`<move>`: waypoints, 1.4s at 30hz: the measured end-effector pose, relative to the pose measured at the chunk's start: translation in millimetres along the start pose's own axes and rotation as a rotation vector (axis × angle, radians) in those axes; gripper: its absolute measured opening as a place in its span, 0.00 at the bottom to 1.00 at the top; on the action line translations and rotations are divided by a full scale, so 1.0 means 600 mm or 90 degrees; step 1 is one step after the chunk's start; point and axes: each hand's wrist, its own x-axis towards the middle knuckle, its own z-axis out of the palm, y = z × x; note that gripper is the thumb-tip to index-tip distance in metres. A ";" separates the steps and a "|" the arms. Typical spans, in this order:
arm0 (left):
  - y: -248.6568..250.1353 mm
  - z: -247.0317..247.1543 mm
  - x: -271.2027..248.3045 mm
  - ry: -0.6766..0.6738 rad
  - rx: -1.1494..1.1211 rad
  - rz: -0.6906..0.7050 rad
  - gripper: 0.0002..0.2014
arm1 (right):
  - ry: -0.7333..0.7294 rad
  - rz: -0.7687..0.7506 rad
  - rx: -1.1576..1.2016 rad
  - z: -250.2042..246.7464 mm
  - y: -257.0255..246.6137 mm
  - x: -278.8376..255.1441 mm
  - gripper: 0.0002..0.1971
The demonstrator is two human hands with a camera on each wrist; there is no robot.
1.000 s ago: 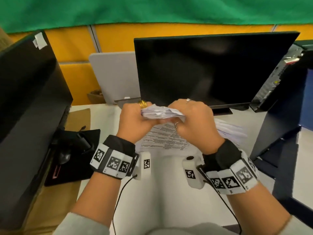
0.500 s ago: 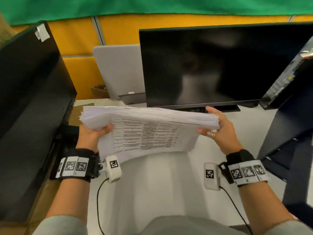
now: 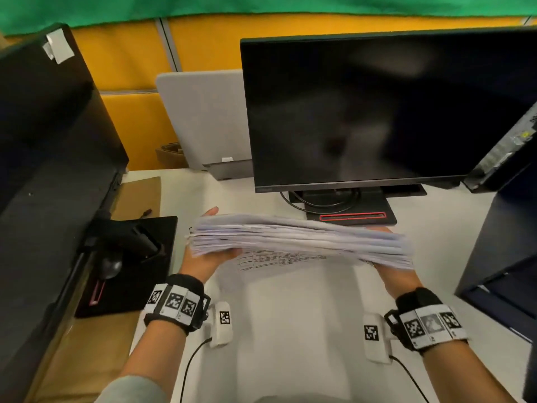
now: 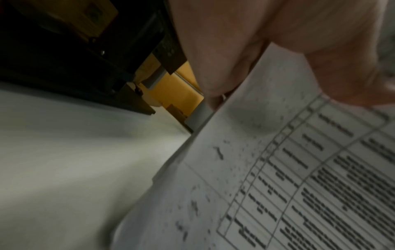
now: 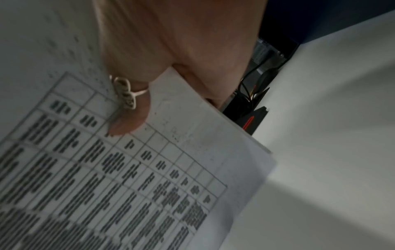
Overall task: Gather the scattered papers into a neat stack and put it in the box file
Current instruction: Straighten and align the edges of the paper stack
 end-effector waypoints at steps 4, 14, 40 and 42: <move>-0.006 0.010 0.008 0.050 -0.076 -0.029 0.30 | 0.007 -0.136 -0.054 0.022 -0.021 -0.024 0.18; 0.030 0.042 0.006 0.214 -0.320 -0.055 0.27 | -0.002 -0.170 -0.014 0.017 -0.028 -0.042 0.25; 0.008 0.018 0.022 0.003 -0.008 0.044 0.46 | -0.016 -0.164 -0.033 -0.014 -0.041 -0.008 0.22; 0.009 0.018 0.028 0.007 0.085 0.033 0.29 | 0.005 -0.188 0.014 0.003 -0.045 -0.013 0.22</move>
